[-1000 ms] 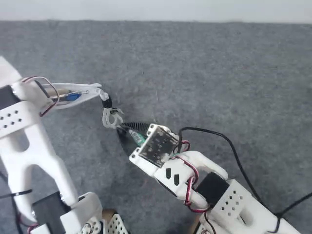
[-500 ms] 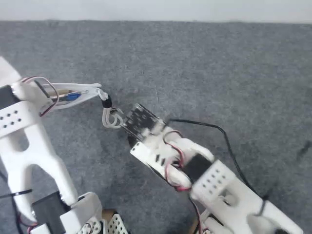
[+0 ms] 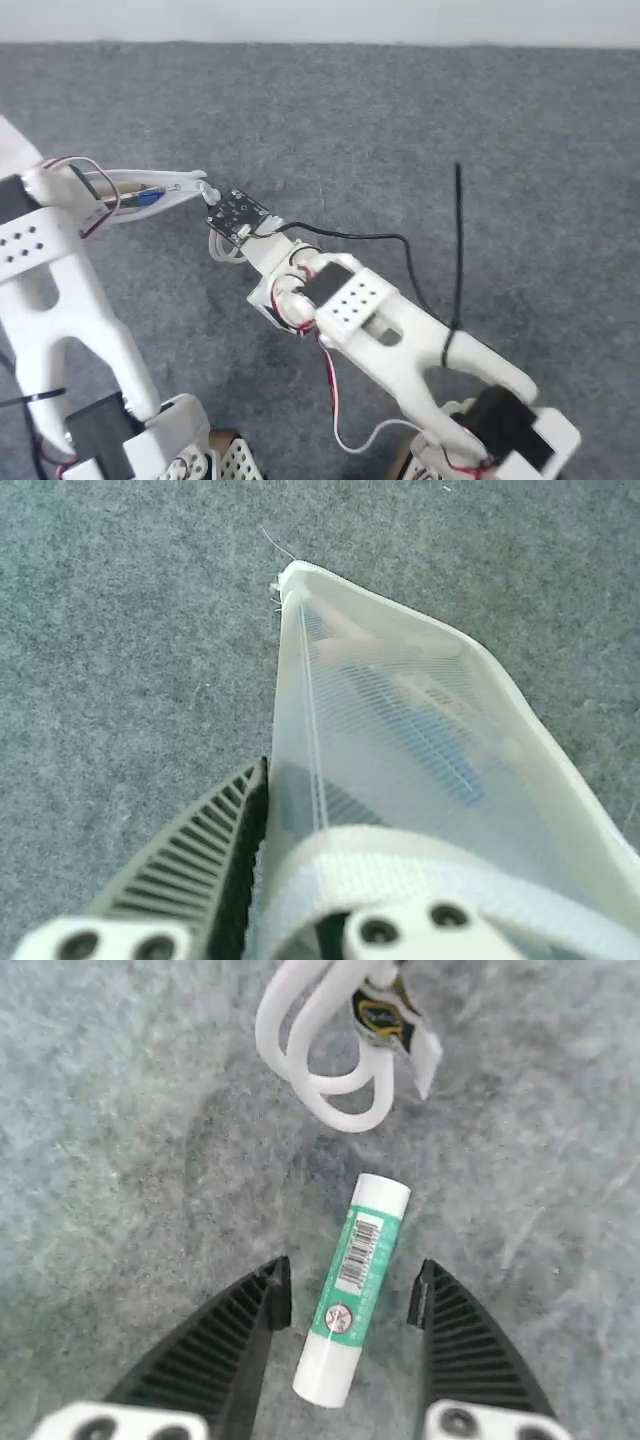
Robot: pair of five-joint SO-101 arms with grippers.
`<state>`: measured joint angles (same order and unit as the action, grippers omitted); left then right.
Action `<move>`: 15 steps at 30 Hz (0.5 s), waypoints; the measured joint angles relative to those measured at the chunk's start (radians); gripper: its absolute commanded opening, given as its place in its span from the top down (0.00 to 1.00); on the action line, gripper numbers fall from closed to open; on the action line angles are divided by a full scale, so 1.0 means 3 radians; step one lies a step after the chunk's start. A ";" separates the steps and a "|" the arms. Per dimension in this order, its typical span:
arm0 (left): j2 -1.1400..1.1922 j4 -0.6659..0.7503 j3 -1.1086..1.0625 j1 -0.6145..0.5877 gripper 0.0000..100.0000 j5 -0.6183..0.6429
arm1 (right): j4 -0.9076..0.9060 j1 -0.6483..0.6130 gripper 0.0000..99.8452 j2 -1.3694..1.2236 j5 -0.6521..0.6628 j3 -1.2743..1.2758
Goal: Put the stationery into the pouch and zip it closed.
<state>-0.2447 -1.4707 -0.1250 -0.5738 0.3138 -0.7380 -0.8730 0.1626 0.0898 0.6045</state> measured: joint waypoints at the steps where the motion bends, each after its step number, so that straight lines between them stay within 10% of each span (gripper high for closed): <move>1: 0.0000 0.0000 0.0000 0.0000 0.99 0.0000 | 0.0000 0.0015 0.81 -0.0082 0.0000 -0.0051; 15: 0.0005 0.0031 0.0000 -0.0143 0.99 0.0082 | 0.0000 0.0133 0.82 -0.1207 0.0000 -0.0701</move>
<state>-0.2432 -1.4615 -0.1250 -0.6168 0.3383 -0.7380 -0.8332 -0.1995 0.0898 0.3943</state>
